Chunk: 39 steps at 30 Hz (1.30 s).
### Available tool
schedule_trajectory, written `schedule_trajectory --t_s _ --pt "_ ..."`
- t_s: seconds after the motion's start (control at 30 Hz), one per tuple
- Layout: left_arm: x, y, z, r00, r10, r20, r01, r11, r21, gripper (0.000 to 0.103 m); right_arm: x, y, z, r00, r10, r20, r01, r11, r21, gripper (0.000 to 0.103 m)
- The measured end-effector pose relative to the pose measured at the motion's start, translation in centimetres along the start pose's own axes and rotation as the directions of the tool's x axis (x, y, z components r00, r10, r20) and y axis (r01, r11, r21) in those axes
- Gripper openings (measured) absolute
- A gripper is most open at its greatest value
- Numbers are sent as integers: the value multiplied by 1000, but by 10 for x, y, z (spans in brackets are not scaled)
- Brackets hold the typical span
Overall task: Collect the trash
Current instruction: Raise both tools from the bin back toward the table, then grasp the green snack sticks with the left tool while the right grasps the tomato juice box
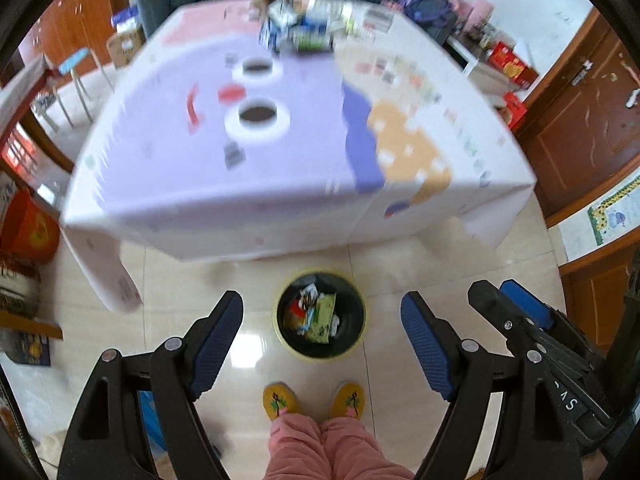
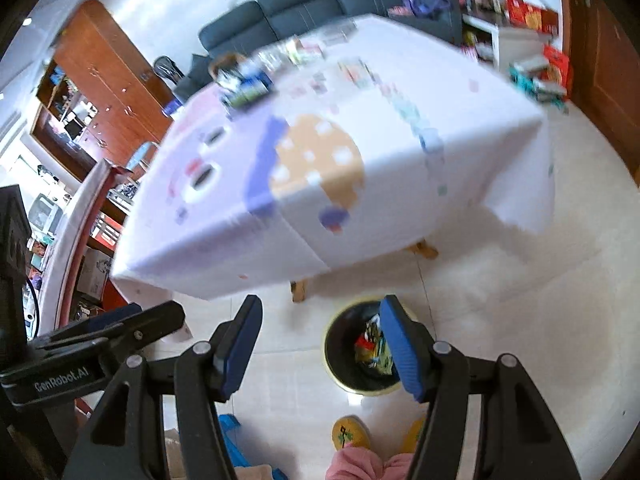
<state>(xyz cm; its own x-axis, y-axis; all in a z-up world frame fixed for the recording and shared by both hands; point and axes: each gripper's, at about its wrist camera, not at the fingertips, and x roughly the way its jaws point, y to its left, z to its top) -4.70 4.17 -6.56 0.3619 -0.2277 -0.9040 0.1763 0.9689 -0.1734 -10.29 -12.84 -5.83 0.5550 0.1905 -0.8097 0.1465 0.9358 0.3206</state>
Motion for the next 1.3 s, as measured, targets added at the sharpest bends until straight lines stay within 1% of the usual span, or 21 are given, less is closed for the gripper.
schedule_trajectory --t_s 0.1,0.17,0.2,0.3,0.43,0.57,0.7,0.83,0.93,1.0,1.13,1.27,1.3 --pt "-29 -2 16 999 -18 31 17 999 28 81 -32 17 23 998 -9 61 10 1000 -28 62" --pt "-48 -4 29 998 -30 63 26 998 60 84 -47 26 38 995 -25 94 29 999 -41 62" --pt "-60 -5 37 995 -36 90 29 996 79 84 -53 30 46 994 -29 110 34 999 -42 62" --pt "-84 -6 53 988 -39 149 22 993 115 84 -76 43 70 981 -45 190 55 997 -47 62" --pt "-114 -6 78 974 -53 218 22 989 143 84 -97 56 94 961 -59 270 79 995 -64 62" --pt "-134 -2 98 960 -60 275 10 984 179 84 -111 67 111 947 -64 316 91 993 -71 62" --pt "-140 5 117 952 -52 302 -9 980 200 84 -111 76 123 945 -69 319 106 990 -98 62" --pt "-135 9 134 954 -48 297 -16 978 208 84 -108 79 133 951 -69 301 105 989 -105 62" --pt "-122 11 149 964 -49 263 -9 977 213 84 -99 77 143 955 -66 288 105 987 -121 62" --pt "-108 12 160 970 -44 241 -8 977 213 84 -88 73 153 964 -60 260 99 986 -137 62" --pt "-73 14 187 977 -16 213 -27 980 199 84 -60 60 177 977 -36 212 69 986 -153 62" --pt "-24 15 222 987 31 160 -60 982 181 84 -22 40 214 987 6 160 19 987 -160 62" --pt "-7 14 235 989 55 140 -79 982 174 84 -12 36 223 989 17 144 7 986 -164 62"
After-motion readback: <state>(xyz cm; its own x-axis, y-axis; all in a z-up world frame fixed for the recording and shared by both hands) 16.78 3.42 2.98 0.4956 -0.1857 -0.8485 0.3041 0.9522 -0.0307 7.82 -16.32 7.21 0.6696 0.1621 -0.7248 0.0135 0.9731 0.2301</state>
